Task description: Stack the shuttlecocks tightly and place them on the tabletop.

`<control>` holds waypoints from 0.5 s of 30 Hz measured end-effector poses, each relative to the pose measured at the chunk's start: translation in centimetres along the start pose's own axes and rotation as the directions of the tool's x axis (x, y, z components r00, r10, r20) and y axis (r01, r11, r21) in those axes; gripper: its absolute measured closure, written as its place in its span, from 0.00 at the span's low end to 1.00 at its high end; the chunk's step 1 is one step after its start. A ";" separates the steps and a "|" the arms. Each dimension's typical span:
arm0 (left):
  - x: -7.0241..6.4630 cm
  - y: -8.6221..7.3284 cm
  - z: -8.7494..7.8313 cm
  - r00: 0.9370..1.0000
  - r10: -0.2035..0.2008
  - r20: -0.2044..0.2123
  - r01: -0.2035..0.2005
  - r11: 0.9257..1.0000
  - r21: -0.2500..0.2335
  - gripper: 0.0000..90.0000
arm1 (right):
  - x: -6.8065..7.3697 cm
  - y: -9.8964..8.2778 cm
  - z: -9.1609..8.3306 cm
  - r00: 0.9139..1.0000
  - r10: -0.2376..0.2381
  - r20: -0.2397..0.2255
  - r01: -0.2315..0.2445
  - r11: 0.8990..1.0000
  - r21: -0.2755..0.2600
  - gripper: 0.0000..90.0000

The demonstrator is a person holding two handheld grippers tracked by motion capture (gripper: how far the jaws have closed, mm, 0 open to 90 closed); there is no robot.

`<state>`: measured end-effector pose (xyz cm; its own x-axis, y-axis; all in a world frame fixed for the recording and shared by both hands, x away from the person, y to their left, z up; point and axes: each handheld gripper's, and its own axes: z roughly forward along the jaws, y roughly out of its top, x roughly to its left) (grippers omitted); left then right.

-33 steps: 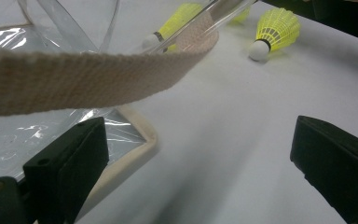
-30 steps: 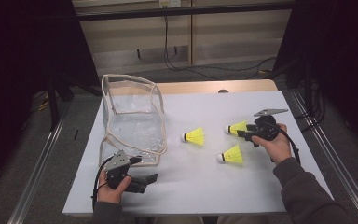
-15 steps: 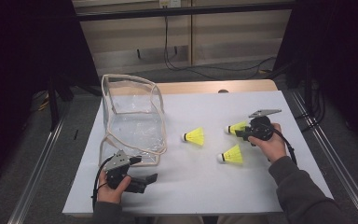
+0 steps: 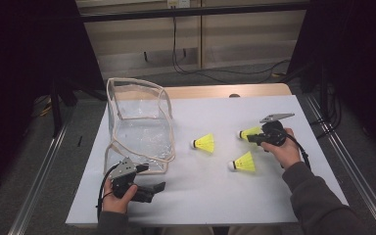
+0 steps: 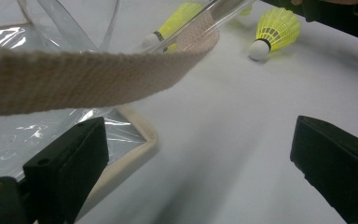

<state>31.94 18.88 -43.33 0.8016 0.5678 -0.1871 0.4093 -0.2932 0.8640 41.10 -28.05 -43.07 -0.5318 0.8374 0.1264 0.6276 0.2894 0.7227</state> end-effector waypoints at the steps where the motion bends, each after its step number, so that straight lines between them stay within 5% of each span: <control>1: 0.0 0.0 0.0 1.000 0.000 0.000 0.000 1.000 0.000 0.05 | 0.0 0.1 -0.1 1.000 -0.001 -0.001 0.001 1.000 -0.002 0.99; 15: 0.0 0.0 0.0 1.000 0.000 0.002 0.000 1.000 -0.003 0.05 | 0.9 1.5 -0.8 0.999 -0.026 -0.030 0.025 0.999 -0.037 0.99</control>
<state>31.94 18.92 -43.30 0.8025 0.5662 -0.1883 0.4080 -0.2905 0.8655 41.07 -27.20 -41.32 -0.5648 0.8153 0.1277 0.5926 0.2929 0.7504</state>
